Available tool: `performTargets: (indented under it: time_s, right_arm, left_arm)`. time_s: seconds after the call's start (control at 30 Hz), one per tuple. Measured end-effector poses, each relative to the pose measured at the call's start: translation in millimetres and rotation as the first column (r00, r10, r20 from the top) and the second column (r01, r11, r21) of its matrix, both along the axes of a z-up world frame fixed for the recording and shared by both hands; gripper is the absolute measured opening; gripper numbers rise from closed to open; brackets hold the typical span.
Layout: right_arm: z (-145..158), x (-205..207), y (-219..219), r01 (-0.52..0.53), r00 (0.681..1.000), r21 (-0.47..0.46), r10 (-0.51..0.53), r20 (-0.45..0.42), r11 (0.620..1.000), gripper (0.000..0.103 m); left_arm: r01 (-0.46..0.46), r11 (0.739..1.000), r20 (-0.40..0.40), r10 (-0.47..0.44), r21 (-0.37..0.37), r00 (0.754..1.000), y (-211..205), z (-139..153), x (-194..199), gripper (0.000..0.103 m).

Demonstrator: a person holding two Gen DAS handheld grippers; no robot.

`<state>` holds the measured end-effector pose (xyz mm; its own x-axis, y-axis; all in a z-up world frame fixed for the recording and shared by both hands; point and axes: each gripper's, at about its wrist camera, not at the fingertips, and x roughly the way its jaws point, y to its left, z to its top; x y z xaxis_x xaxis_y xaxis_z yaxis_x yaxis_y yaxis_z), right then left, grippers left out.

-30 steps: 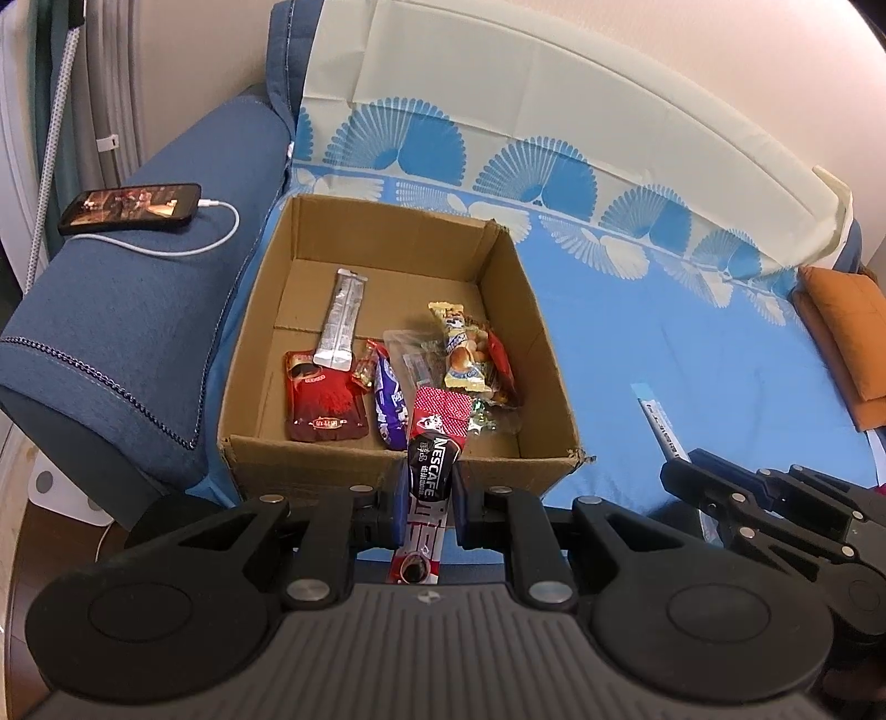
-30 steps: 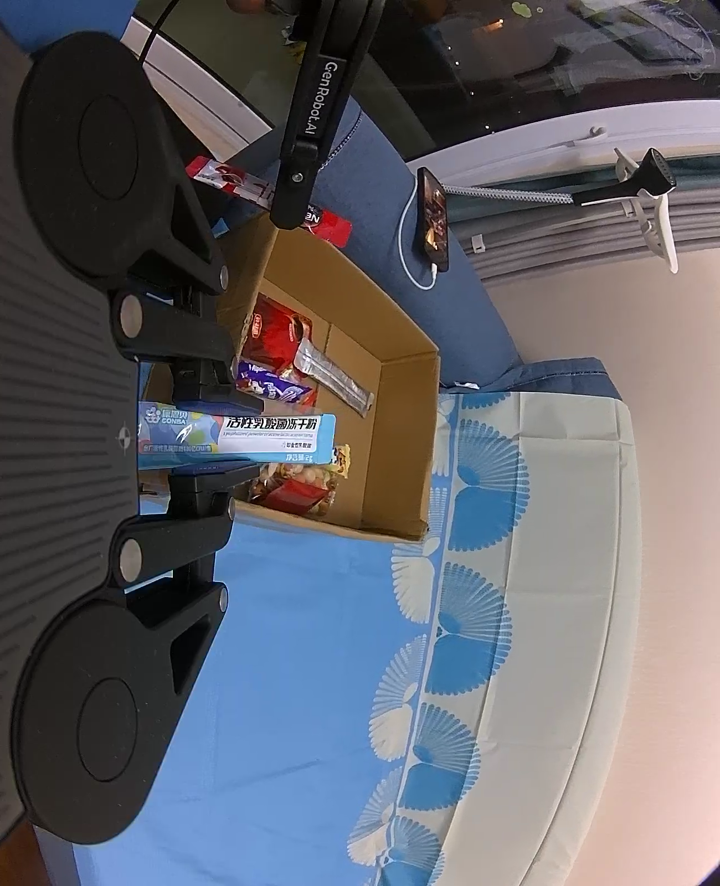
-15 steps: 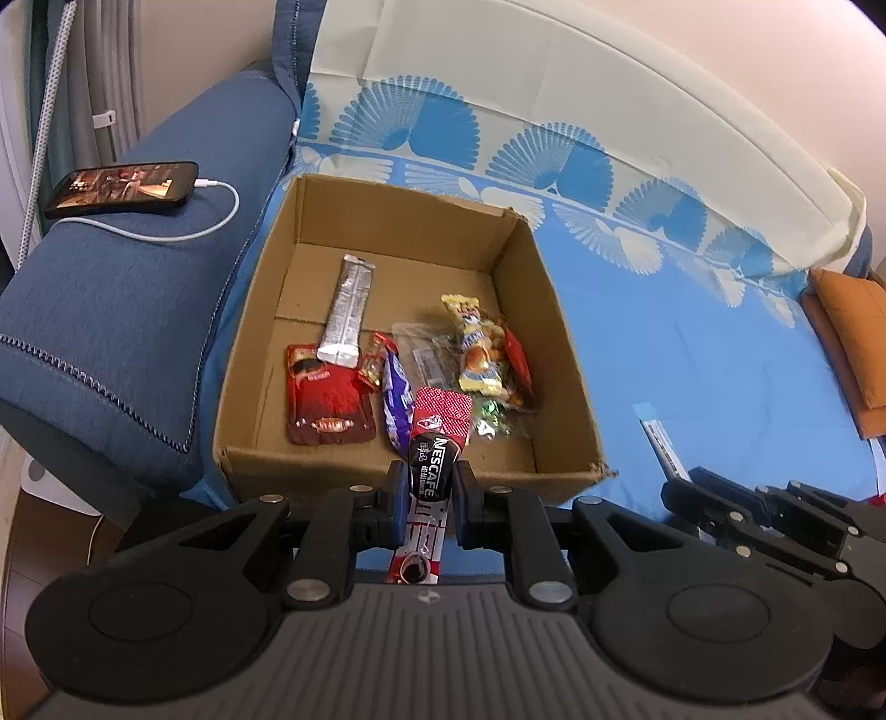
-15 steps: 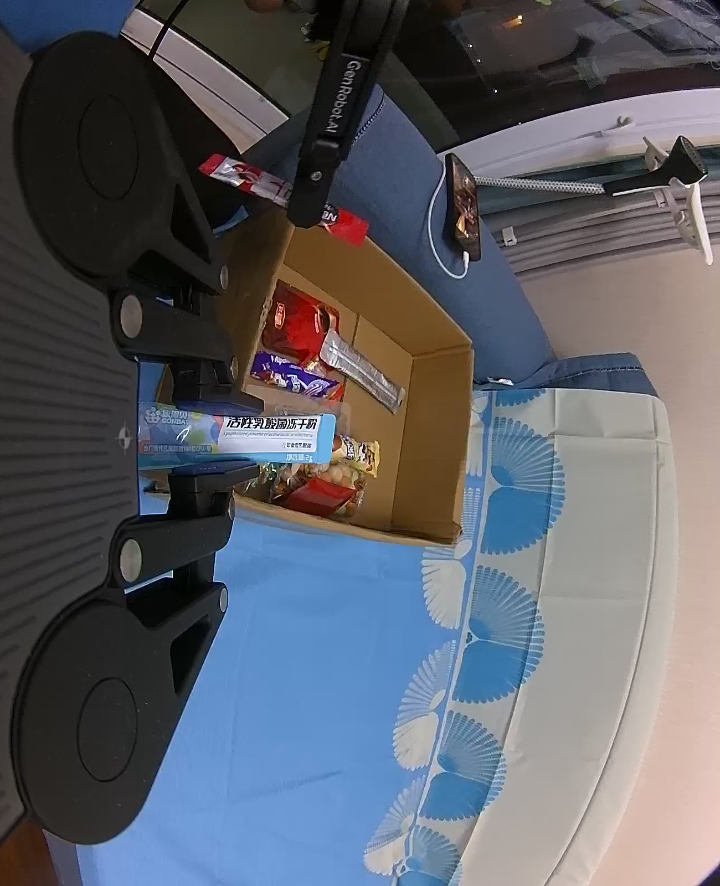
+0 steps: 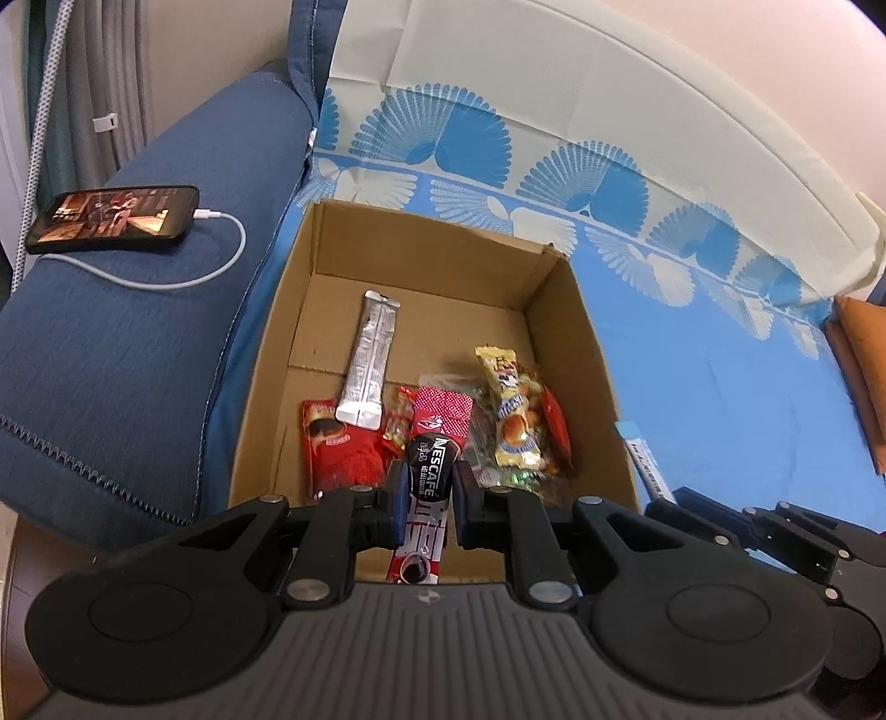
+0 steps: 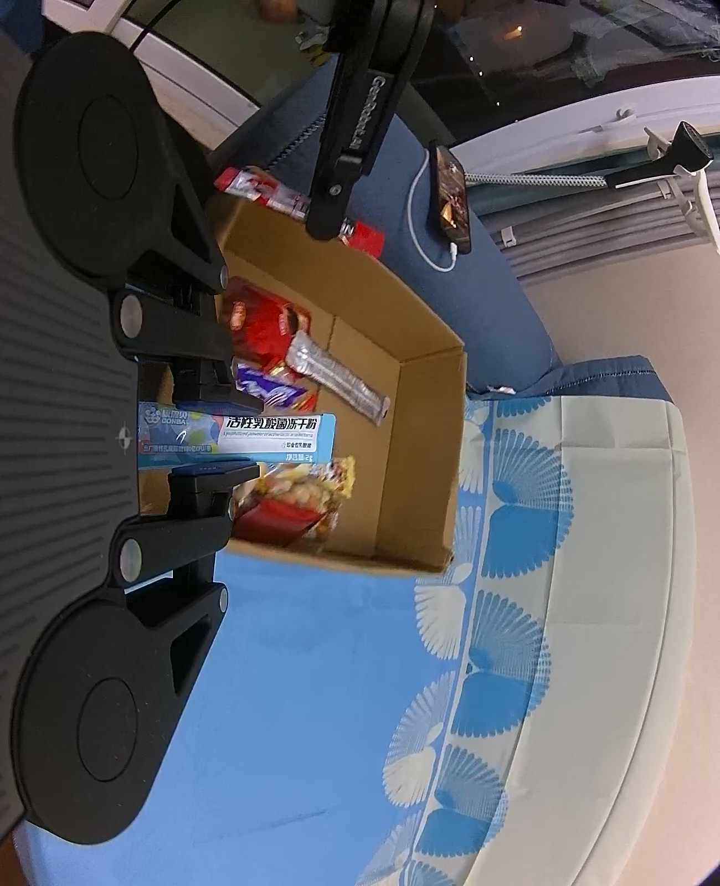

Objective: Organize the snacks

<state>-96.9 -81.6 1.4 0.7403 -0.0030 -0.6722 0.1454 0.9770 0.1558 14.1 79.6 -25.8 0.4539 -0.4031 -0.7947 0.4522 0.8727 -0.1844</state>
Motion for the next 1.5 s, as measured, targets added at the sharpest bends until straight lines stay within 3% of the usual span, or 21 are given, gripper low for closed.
performTargets:
  time_s: [0.33, 0.6, 0.63, 0.67, 0.7, 0.73, 0.8, 0.83, 1.1, 1.5]
  right_arm:
    - [-18.1, 56.3, -12.4, 0.007, 1.0, 0.037, -0.006, -0.016, 0.999, 0.019]
    - [-36.7, 89.9, -26.2, 0.032, 0.999, 0.043, -0.03, -0.04, 0.999, 0.02]
    - [-39.6, 94.1, -28.2, 0.037, 0.998, 0.047, -0.035, -0.045, 0.998, 0.02]
    - [-42.1, 97.6, -30.2, 0.043, 0.998, 0.053, -0.04, -0.051, 0.998, 0.023]
    - [-44.4, 100.0, -32.5, 0.055, 0.997, 0.061, -0.052, -0.056, 0.997, 0.026]
    - [-45.8, 102.2, -35.4, 0.068, 0.996, 0.079, -0.063, -0.06, 0.995, 0.032]
    - [-46.2, 102.9, -40.5, 0.096, 0.994, 0.112, -0.089, -0.059, 0.989, 0.068]
    - [-45.7, 102.0, -42.0, 0.11, 0.993, 0.119, -0.104, -0.057, 0.987, 0.072]
    - [-37.2, 65.3, -29.6, 0.095, 0.993, 0.102, -0.087, -0.082, 0.99, 0.084]
    - [0.2, -8.5, 11.3, 0.052, 0.999, 0.011, -0.052, -0.008, 0.999, 0.088]
  left_arm:
    - [0.007, 1.0, -0.033, -0.006, 0.029, 0.999, -23.3, -20.1, 42.4, 0.018]
    - [0.006, 0.996, -0.054, -0.001, 0.094, 0.999, -43.3, -46.0, 75.4, 0.022]
    - [0.008, 0.994, -0.061, -0.001, 0.107, 0.998, -45.1, -49.3, 79.6, 0.043]
    - [0.004, 0.992, -0.073, 0.005, 0.126, 0.997, -47.0, -53.2, 84.5, 0.082]
    - [-0.009, 0.99, -0.08, 0.02, 0.14, 0.997, -46.8, -55.5, 87.9, 0.097]
    - [-0.03, 0.99, -0.069, 0.04, 0.14, 0.997, -44.3, -55.9, 89.4, 0.102]
    - [-0.059, 0.988, -0.039, 0.065, 0.14, 0.997, -38.9, -54.3, 89.0, 0.103]
    - [-0.065, 0.986, -0.034, 0.071, 0.154, 0.997, -37.2, -54.0, 88.4, 0.103]
    - [-0.108, 0.969, 0.08, 0.093, 0.222, 0.992, -21.0, -30.3, 46.6, 0.103]
    - [-0.178, 0.958, 0.152, 0.146, 0.223, 0.978, -0.6, -2.3, -28.8, 0.103]
